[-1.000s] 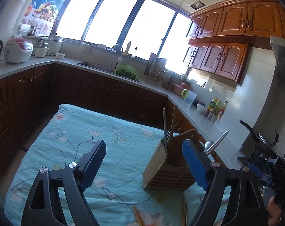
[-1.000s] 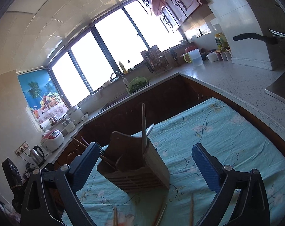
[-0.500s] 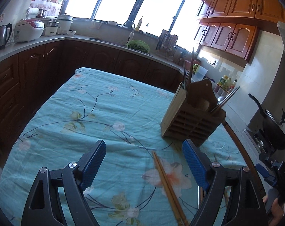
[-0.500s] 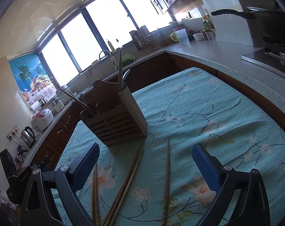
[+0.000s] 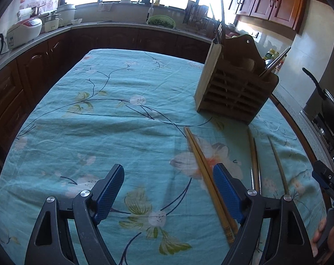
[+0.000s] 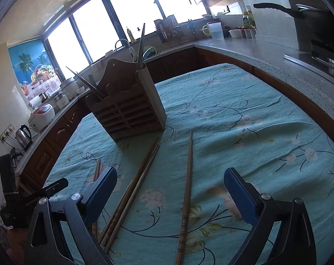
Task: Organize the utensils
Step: 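Move both grippers back down to the wooden chopsticks on the cloth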
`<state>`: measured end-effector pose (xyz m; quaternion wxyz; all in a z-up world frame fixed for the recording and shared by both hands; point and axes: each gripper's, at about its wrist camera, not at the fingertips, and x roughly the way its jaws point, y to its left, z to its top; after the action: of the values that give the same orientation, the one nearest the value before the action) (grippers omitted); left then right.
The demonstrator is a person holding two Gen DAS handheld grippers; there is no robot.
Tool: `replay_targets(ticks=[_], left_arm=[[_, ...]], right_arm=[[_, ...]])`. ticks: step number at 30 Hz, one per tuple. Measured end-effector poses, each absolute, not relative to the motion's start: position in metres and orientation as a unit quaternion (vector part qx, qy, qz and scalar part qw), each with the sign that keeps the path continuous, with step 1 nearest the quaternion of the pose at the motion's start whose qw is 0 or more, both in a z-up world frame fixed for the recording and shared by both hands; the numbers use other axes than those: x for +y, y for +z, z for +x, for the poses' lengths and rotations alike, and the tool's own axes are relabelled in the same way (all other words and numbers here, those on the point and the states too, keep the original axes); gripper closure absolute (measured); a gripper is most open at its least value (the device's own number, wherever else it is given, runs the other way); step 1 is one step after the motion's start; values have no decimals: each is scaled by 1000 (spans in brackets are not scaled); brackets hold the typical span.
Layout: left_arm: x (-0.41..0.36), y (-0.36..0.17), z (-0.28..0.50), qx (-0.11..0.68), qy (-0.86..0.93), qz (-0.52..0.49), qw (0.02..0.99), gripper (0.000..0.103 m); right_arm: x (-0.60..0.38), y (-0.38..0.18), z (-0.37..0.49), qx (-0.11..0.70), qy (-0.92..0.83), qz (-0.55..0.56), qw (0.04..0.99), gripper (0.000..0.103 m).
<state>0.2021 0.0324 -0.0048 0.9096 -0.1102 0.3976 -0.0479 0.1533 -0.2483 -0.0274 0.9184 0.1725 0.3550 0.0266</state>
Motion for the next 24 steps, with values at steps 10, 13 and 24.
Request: replay_targets(ticks=[10,13,24], left_arm=[[4,-10,236,428,-59,-64,899,35],[-2,-19,251,441,-57,-54,894,43],[-9,-39,285,454,-67,-31,888,62]], right_arm=[[-243,-38,182,398,23,141,906,39],[-243,-45,192,408,21,136,902,42],[-244,-62,225,440,14,113,891,55]])
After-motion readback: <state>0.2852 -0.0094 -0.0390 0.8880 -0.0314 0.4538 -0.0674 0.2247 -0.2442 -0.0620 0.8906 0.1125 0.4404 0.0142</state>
